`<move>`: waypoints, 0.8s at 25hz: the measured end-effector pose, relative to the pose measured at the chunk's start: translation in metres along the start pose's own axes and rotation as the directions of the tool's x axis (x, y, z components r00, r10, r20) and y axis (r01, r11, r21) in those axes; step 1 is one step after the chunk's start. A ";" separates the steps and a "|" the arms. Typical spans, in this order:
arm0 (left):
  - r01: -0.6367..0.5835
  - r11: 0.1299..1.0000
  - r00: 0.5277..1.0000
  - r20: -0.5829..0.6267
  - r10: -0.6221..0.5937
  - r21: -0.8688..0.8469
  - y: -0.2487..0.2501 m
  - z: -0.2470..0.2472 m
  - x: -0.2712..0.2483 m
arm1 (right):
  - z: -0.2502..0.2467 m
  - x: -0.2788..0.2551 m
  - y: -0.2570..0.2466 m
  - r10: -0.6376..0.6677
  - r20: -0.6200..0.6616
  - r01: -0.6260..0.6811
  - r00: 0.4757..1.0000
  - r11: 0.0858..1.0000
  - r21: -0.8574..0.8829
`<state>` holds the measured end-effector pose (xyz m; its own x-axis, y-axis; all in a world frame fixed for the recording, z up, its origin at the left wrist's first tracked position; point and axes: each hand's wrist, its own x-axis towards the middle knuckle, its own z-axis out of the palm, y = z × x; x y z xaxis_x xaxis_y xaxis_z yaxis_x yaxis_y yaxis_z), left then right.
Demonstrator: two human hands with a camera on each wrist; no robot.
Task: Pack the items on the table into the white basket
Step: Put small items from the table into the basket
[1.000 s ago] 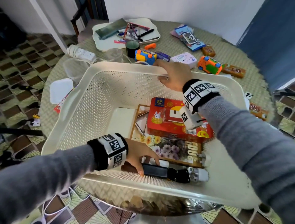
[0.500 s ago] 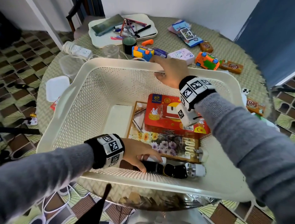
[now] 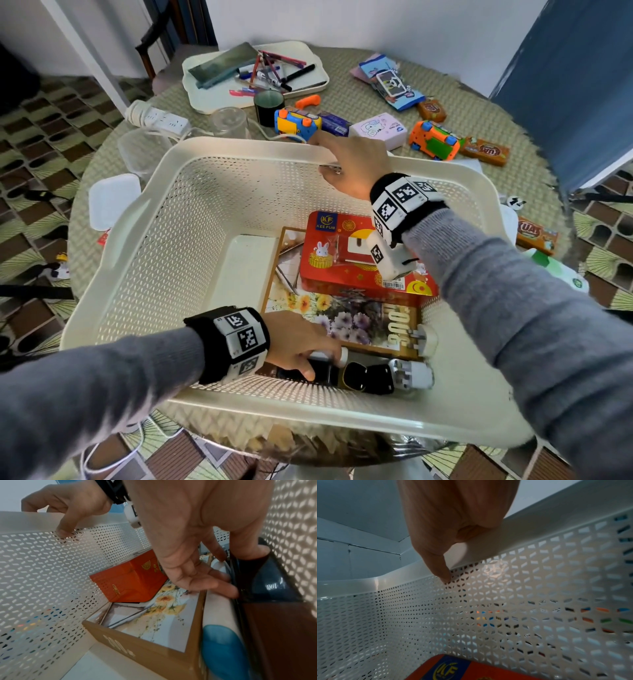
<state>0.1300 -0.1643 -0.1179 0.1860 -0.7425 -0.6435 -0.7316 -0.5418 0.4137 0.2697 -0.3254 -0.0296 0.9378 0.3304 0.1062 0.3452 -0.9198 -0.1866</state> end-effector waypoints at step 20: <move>-0.303 0.811 0.949 0.082 0.304 0.501 -0.050 0.027 0.000 | 0.004 0.003 0.000 0.007 -0.012 -0.007 1.000 1.000 -0.031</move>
<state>0.1492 -0.1264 -0.1554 -0.0998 -0.8375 -0.5373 -0.9780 -0.0170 0.2081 0.2722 -0.3232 -0.0331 0.9397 0.3214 0.1170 0.3370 -0.9283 -0.1573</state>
